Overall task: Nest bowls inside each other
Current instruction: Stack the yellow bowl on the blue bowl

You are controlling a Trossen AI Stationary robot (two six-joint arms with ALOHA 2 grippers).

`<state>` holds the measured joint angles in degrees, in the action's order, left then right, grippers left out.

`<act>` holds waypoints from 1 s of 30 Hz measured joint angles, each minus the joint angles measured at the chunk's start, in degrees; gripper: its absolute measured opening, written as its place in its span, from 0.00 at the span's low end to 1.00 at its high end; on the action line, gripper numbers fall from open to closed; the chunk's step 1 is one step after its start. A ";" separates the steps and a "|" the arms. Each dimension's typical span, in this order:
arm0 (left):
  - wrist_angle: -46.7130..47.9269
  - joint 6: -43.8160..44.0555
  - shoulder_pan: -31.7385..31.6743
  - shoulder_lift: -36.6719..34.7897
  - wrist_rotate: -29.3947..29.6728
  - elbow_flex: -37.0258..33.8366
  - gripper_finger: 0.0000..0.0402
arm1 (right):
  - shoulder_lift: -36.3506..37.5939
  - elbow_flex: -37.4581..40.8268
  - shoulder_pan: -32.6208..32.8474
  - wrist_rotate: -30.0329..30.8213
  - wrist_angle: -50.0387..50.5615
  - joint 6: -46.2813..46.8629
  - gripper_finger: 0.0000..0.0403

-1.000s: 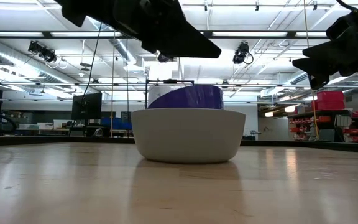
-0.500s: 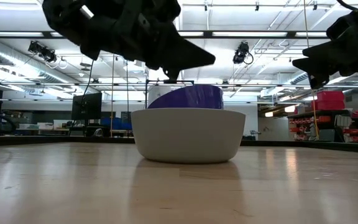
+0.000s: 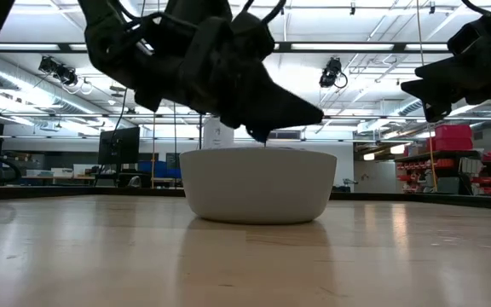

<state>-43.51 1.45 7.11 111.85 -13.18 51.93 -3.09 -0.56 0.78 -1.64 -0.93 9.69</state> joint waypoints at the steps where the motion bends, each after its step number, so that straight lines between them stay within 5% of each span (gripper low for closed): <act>1: 0.25 0.53 -0.34 -0.05 -0.15 0.07 0.00 | -0.02 0.00 0.00 -0.06 0.00 0.01 0.41; 7: 2.11 -0.12 0.11 -3.24 -0.52 -0.07 0.00 | -0.04 0.00 0.00 -0.03 0.02 0.18 0.41; 10: 12.17 -2.82 2.18 -7.83 2.18 0.01 0.00 | -0.10 0.00 0.00 -0.06 0.02 0.20 0.41; 15: 35.39 -4.44 9.14 -17.41 16.20 -1.00 0.00 | -0.73 0.00 0.00 -0.14 0.05 1.08 0.41; 21: 61.18 4.92 20.78 -31.60 31.86 -1.21 0.00 | -2.30 0.00 0.00 -0.10 0.07 1.39 0.42; 26: 81.46 18.75 24.51 -39.26 30.24 -1.19 0.00 | -2.64 0.00 0.00 -0.10 0.04 3.44 0.41; 30: 88.40 27.21 28.82 -39.82 25.71 -1.23 0.00 | -2.82 0.00 0.00 -0.14 0.04 4.44 0.41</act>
<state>44.89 28.66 35.93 72.03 12.53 50.70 -5.91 -0.56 0.78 -1.78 -0.89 14.13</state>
